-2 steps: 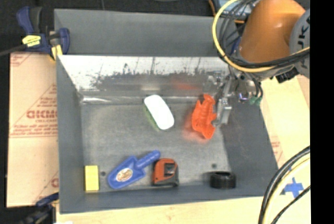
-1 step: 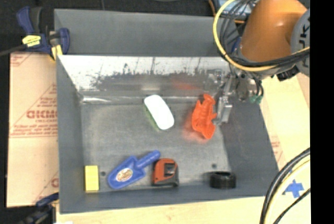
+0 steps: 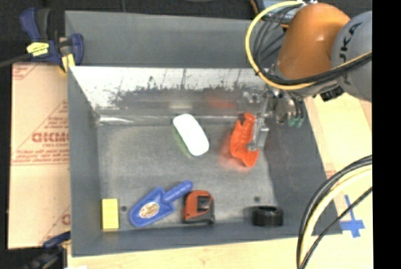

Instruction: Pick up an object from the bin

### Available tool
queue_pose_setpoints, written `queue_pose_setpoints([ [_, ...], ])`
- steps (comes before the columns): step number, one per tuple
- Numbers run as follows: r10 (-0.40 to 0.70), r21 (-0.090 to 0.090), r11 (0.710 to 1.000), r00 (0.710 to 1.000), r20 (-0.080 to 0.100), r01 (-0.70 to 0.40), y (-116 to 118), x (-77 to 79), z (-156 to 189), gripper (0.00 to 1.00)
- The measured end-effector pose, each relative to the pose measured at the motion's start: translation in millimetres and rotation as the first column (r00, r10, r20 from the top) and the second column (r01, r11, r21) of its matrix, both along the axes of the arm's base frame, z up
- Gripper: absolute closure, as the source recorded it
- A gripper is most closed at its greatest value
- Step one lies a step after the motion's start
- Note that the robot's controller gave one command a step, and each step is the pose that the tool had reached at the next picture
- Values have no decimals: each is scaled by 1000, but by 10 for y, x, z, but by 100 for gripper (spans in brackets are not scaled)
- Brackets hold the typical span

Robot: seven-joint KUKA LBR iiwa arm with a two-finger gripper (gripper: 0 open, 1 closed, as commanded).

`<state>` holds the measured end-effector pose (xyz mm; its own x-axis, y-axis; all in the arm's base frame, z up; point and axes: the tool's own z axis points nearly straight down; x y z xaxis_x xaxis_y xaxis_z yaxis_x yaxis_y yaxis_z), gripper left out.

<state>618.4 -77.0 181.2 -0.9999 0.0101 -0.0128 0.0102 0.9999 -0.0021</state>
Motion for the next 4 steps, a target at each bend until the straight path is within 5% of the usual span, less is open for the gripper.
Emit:
queue_pose_setpoints([
  [1,-34,2,999,999,0,34,-194,280,-677,0],
  [2,-65,2,998,998,-13,65,-124,37,-922,0],
  [3,-326,4,945,945,-5,326,-188,241,-1080,100],
  [4,-323,1,946,946,-8,323,-194,230,-1093,0],
])
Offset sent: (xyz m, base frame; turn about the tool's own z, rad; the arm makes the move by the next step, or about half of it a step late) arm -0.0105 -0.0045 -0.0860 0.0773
